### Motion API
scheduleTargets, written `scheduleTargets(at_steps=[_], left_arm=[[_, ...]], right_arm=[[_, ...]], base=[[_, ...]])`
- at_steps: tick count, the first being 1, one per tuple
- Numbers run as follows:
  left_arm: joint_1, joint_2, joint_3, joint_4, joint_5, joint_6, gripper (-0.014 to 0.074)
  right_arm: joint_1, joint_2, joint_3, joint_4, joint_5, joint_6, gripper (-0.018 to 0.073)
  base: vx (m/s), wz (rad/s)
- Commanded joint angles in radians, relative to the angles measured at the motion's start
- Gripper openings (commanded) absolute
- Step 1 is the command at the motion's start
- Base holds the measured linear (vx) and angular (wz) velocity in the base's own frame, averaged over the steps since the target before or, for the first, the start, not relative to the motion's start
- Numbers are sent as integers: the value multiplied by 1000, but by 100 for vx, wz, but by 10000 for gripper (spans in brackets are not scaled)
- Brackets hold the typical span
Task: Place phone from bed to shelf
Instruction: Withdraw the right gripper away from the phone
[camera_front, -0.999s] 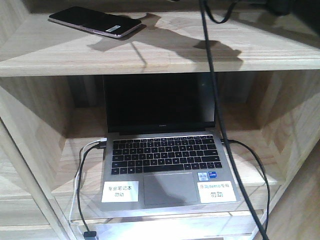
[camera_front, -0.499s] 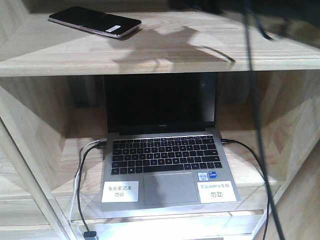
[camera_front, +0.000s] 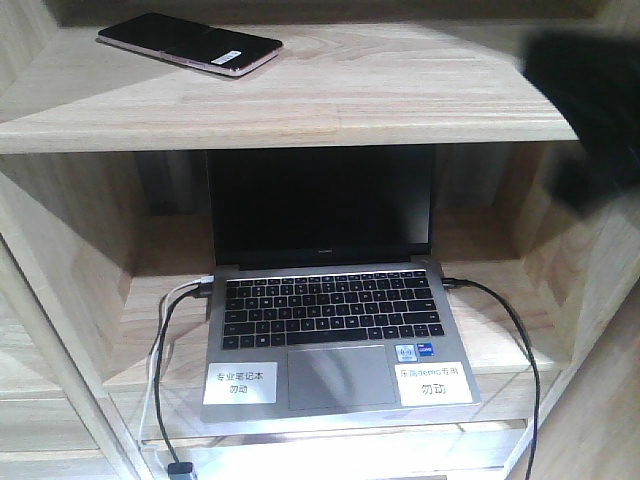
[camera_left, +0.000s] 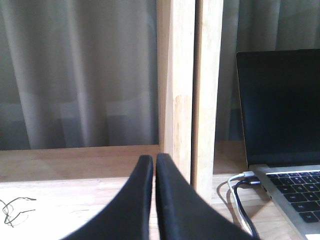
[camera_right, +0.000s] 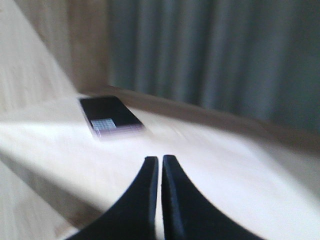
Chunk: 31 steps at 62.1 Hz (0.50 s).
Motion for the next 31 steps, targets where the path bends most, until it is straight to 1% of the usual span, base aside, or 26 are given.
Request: scheduleTargets(at_steps=[1,19,31], left_arm=[[0,-7,-25,-10,-75,-9,1],[0,-7,-25,-10,-75,-9,1],[0,-7,-25,-10,-75,-9,1]], right_arm=[[-5,-121,89,16,-89,-8,-5],[-5,-426,389,24,-98,-7,-5],[-5,-570,511,31,-98,-7,-5]], base=[[0,0],[0,0],[0,0]])
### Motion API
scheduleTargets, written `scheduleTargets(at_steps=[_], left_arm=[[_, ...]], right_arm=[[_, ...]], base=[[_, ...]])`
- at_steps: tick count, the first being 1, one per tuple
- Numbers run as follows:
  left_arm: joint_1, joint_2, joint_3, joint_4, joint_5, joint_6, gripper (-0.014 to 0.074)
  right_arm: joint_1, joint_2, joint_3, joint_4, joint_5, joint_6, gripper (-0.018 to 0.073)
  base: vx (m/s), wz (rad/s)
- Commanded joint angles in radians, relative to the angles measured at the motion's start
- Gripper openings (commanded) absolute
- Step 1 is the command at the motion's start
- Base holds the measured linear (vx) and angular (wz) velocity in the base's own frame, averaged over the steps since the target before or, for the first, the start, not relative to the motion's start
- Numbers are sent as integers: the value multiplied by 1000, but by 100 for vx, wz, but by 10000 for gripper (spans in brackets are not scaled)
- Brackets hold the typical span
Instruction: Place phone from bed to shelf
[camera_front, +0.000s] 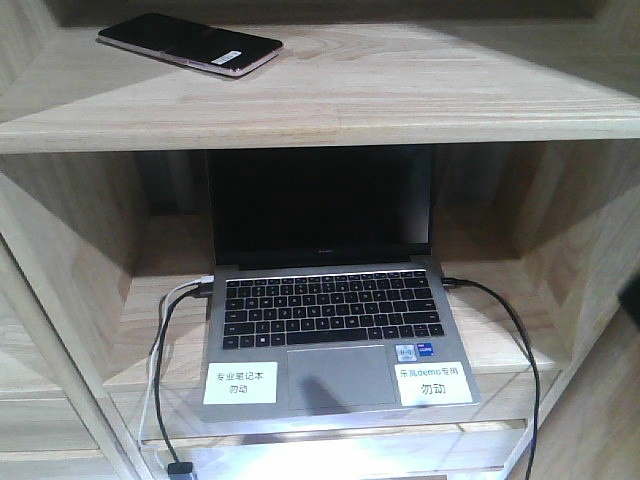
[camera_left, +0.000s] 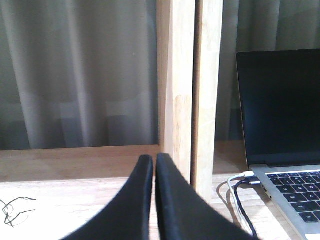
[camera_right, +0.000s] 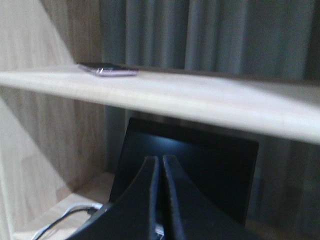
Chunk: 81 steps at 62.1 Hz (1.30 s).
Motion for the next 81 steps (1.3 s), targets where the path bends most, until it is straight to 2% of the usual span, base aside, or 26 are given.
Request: scheduleTargets(at_steps=[1,54,59,62,66,71,72,81], left_arm=[[0,-7,-25,-10,-75,-9,1],[0,-7,-25,-10,-75,-9,1],[0,-7,-25,-10,-75,-9,1],[0,-7,-25,-10,-75,-9,1],[0,-7,-25,-10,-75,-9,1],[0,-7,-25,-10,-75,-9,1],[0,-7,-25,-10,-75,-9,1],[0,-7,-25,-10,-75,-9,1]], right_arm=[[-3,-46,22,15,-52,-7,-5],[-3,-77,55,15,-51,-7,-5],[-3,-77,55,-8,-51,8,-5],[-3,-77,55,-57,-52,45,-5],[-3,-77,55,-167,-52,154,-5],[-3,-77,55,-326,-52,337,-5],[-3,-77,55,-391,-52,410,-5],[-3,-77,55,-751,-55,796,-5]], base=[[0,0],[0,0],[0,0],[0,0],[0,0],[0,0],[0,0],[0,0]])
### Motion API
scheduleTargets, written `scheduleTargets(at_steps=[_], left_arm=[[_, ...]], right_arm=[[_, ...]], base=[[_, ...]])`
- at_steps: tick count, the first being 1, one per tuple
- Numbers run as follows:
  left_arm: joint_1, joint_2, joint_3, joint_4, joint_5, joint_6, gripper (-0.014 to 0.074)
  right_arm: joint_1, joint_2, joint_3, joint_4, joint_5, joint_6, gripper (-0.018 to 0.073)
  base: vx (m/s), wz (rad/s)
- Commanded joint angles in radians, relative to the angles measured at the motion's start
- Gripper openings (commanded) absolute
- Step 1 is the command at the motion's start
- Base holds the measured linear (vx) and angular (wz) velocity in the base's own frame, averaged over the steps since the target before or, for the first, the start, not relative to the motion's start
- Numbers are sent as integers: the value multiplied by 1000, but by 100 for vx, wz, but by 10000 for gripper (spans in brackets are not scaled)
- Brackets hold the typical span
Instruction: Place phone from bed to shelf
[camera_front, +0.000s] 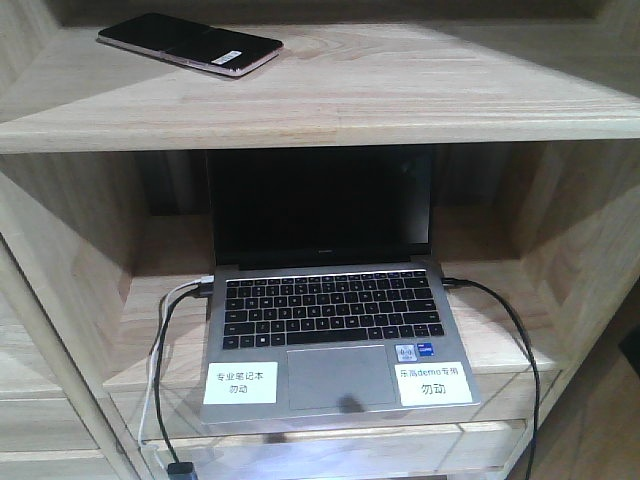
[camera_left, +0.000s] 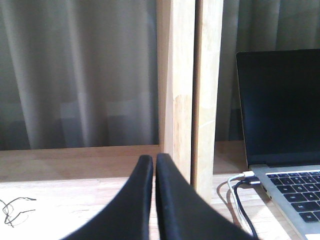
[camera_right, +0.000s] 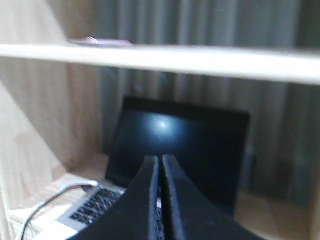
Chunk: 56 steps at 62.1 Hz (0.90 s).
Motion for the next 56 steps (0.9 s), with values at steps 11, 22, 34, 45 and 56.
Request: scheduleTargets(at_steps=[11,22,34,45,56], left_arm=[[0,-7,-25,-10,-75,-9,1],[0,-7,-25,-10,-75,-9,1],[0,-7,-25,-10,-75,-9,1],[0,-7,-25,-10,-75,-9,1],[0,-7,-25,-10,-75,-9,1]], right_arm=[[-5,9,-27,-504,-88,524,-5],[-102,9,-27,-473,-72,482,-5],[-268,9,16,-396,-64,389,-5],[-375,-3,78,-408,-65,389,-5],[-434,-83,161,-406,-70,368,-5]], base=[[0,0],[0,0],[0,0],[0,0],[0,0]])
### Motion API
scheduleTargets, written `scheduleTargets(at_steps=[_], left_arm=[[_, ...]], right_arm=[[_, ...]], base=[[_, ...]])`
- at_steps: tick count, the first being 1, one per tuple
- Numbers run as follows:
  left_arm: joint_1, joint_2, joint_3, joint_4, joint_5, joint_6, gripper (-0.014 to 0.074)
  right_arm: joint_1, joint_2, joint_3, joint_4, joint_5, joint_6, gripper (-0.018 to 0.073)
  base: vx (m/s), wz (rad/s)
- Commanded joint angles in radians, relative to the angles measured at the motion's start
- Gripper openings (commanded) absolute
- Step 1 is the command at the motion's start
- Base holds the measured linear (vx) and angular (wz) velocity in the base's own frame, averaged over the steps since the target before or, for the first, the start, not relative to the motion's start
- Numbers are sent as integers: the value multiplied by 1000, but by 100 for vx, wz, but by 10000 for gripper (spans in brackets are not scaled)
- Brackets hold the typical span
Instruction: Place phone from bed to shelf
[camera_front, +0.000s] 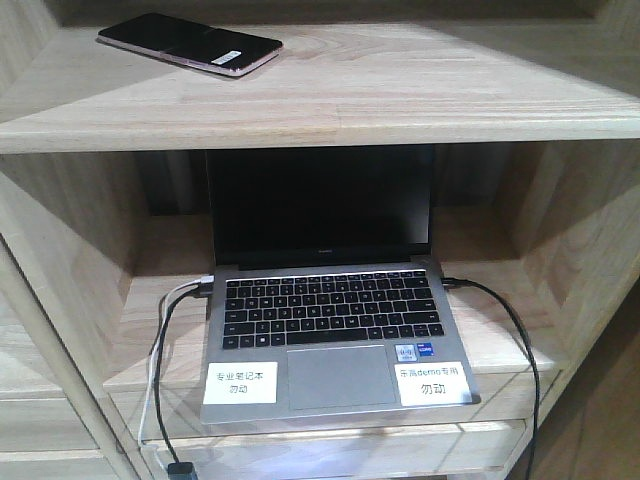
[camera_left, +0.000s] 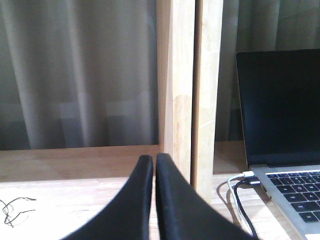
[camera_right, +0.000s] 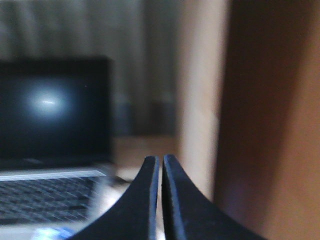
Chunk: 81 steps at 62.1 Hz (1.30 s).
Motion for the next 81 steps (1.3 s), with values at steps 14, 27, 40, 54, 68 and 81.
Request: scheduleTargets(at_steps=[14,27,40,54,68,81], left_arm=[[0,-7,-25,-10,-75,-9,1],[0,-7,-25,-10,-75,-9,1],[0,-7,-25,-10,-75,-9,1],[0,-7,-25,-10,-75,-9,1],[0,-7,-25,-10,-75,-9,1],[0,-7,-25,-10,-75,-9,1]], right_arm=[[-21,-178,149,8,-93,-17,-5],[-8,-175,167,3,-90,-17,-5],[17,-175,167,-1,-107,-22,-5],[17,-175,167,0,-107,-22,-5],[17,-175,167,0,-107,-22,-5],[17,-175,167,0,-107,-22,-5]], base=[[0,0],[0,0],[0,0],[0,0],[0,0],[0,0]])
